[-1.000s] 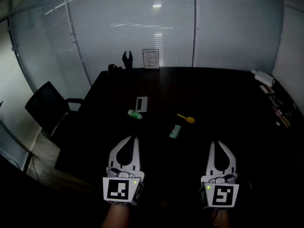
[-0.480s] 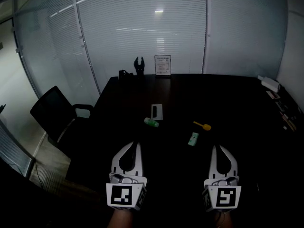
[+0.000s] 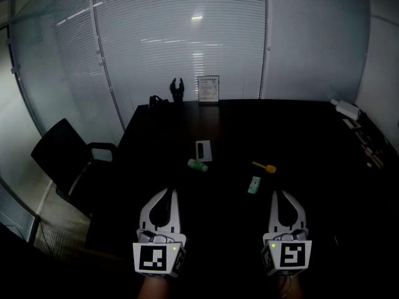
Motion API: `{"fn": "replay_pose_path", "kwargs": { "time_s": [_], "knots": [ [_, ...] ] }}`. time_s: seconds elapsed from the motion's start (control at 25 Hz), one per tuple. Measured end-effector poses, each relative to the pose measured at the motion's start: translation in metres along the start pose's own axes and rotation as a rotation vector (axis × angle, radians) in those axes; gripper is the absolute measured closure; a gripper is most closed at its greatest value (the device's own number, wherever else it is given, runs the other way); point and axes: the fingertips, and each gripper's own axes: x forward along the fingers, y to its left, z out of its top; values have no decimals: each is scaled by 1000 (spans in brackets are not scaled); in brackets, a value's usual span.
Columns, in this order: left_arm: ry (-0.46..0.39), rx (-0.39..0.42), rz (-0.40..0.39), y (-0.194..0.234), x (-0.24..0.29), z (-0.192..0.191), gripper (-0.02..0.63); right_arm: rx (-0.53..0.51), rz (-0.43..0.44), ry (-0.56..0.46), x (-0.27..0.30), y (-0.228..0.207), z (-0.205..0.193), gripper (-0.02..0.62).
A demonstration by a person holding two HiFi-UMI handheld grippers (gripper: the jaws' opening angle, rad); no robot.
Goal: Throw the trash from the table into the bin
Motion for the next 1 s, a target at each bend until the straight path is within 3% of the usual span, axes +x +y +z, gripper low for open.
{"fn": "replay_pose_path", "kwargs": {
  "time_s": [0.4, 1.0],
  "knots": [
    [-8, 6, 9, 20, 30, -9, 609, -17, 7, 21, 41, 0, -16, 588],
    [18, 2, 29, 32, 89, -30, 609, 0, 18, 136, 108, -20, -70, 530]
  ]
}}
